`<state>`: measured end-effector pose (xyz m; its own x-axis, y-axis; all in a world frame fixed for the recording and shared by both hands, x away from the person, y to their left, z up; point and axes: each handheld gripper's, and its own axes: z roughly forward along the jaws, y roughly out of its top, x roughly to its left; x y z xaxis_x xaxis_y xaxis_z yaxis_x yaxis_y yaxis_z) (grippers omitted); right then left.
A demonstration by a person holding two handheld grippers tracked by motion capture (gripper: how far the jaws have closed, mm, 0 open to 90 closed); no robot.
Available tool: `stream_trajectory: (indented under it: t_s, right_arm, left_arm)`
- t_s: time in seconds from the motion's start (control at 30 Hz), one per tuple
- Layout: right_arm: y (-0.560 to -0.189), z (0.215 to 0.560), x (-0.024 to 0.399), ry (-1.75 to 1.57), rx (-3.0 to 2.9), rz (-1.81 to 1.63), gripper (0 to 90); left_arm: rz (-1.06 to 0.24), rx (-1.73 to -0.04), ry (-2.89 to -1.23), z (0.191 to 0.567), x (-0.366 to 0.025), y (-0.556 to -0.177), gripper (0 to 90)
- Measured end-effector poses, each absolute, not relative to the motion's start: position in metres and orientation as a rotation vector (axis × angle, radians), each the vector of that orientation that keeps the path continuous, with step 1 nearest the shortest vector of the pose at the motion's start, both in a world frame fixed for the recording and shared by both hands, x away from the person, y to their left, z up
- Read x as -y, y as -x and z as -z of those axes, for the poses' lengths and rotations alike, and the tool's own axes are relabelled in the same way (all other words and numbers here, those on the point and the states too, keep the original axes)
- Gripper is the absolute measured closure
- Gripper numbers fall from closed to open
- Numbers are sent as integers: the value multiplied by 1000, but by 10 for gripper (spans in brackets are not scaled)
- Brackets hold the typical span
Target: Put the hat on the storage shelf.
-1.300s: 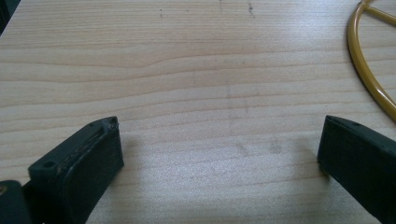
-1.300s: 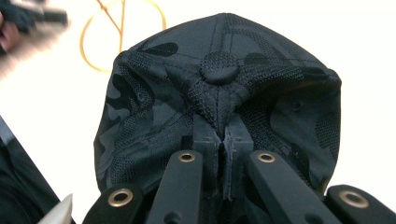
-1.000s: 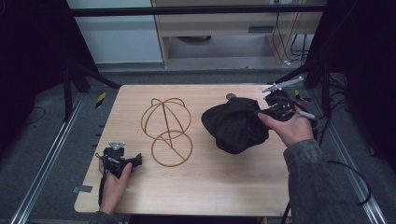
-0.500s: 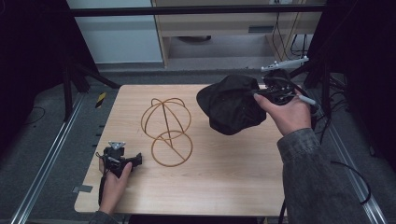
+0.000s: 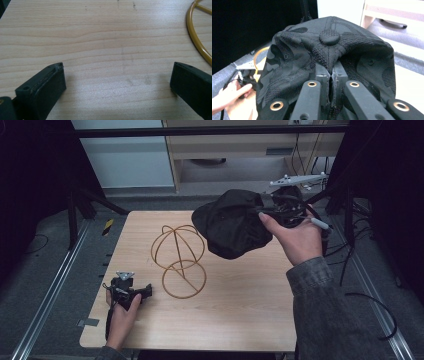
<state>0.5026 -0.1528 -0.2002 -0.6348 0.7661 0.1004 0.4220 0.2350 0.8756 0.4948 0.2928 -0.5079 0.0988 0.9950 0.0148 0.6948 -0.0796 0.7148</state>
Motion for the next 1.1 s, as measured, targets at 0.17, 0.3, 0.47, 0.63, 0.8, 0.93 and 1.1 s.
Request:
stream_trajectory:
  t_s: [0.17, 0.3, 0.47, 0.63, 0.8, 0.93, 1.1]
  right_arm:
    - [-504, 191, 136, -1049, -2166, -1382, 867]
    - [-508, 186, 123, -1031, -2182, -1381, 867]
    - [-510, 181, 107, -1002, -2204, -1394, 866]
    - [-511, 180, 90, -964, -2234, -1390, 866]
    - [-511, 185, 74, -939, -2266, -1369, 867]
    - [-512, 185, 66, -932, -2274, -1380, 866]
    - [-513, 185, 61, -928, -2282, -1388, 866]
  left_arm:
    - [-710, -1651, -1835, 508, -293, -495, 0]
    - [-710, -1651, -1835, 508, -293, -495, 0]
    - [-711, -1653, -1829, 508, -293, -495, 0]
    - [-712, -1653, -1829, 508, -293, -495, 0]
    - [-711, -1653, -1830, 508, -293, -495, 0]
    - [-711, -1651, -1832, 508, -293, -495, 0]
    - [-711, -1650, -1833, 508, -293, -495, 0]
